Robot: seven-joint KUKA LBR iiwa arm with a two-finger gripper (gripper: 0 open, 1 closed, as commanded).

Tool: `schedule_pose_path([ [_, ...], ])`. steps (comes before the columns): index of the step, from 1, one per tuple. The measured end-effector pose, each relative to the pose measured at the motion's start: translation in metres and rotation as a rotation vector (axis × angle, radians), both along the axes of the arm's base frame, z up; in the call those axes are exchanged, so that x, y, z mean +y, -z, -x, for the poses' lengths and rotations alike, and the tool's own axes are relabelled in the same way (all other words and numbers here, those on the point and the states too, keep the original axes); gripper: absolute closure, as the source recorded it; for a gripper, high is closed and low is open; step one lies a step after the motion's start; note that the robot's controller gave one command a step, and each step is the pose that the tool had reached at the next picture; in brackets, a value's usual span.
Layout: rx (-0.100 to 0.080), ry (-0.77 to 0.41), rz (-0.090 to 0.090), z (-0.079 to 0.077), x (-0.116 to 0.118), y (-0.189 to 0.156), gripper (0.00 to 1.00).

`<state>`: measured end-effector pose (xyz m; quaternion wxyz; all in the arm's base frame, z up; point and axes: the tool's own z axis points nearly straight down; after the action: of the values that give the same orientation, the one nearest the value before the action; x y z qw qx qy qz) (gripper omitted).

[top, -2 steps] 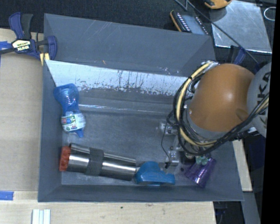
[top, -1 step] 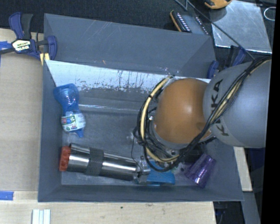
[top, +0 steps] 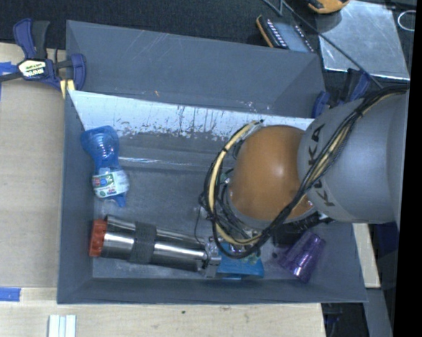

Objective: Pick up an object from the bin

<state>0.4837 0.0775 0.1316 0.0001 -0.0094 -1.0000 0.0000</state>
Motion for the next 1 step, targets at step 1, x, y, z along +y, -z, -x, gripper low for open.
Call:
schedule_pose_path([
  [1, 0.000, -0.365, 0.001, -0.0176, 0.0068, 0.0465, 0.00],
])
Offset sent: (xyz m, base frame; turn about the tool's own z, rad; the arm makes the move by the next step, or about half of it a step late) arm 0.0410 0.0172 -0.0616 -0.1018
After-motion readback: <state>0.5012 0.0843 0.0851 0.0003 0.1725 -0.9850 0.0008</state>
